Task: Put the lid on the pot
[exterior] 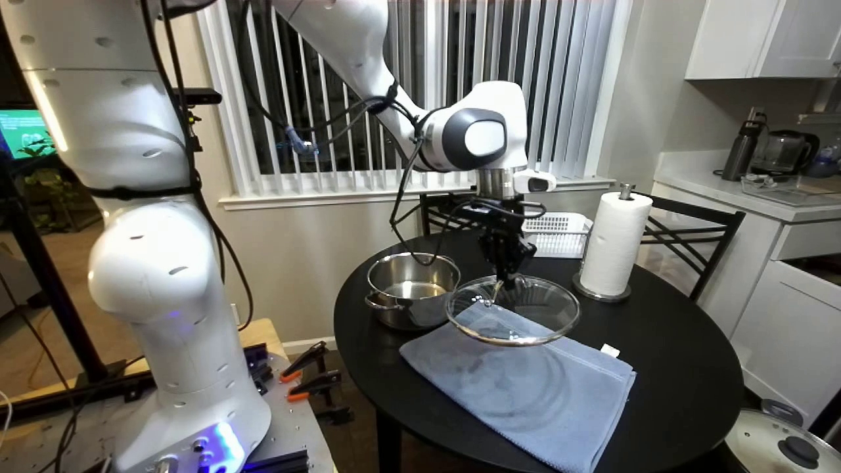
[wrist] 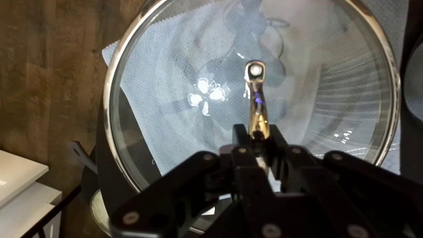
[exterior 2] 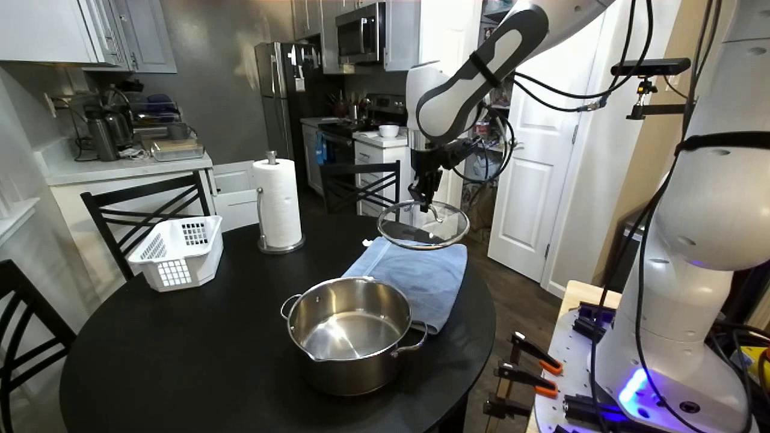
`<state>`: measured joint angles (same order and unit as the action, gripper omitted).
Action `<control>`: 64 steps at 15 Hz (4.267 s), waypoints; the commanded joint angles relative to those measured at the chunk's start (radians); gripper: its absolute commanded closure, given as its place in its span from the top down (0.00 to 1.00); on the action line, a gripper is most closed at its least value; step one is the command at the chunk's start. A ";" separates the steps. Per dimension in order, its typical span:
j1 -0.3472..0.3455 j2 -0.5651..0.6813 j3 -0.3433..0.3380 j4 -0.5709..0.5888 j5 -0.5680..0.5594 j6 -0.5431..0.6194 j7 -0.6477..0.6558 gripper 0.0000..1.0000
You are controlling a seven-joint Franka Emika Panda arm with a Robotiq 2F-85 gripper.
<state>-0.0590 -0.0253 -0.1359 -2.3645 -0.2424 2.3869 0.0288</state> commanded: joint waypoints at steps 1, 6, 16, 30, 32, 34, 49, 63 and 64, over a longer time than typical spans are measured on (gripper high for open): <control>0.023 -0.106 0.067 0.029 -0.027 -0.133 -0.007 0.07; 0.082 -0.029 0.155 0.230 -0.026 -0.282 -0.051 0.07; 0.116 0.253 0.198 0.528 0.025 -0.270 -0.255 0.07; 0.226 0.325 0.255 0.478 -0.096 -0.211 -0.278 0.07; 0.222 0.322 0.254 0.459 -0.095 -0.184 -0.284 0.07; 0.229 0.354 0.256 0.483 -0.077 -0.208 -0.262 0.18; 0.295 0.336 0.262 0.391 -0.136 -0.105 -0.155 0.06; 0.363 0.142 0.277 0.142 -0.279 -0.025 0.057 0.05; 0.363 0.131 0.285 0.148 -0.279 -0.038 0.037 0.05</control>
<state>0.3046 0.1961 0.1298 -2.1893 -0.4869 2.3932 0.0663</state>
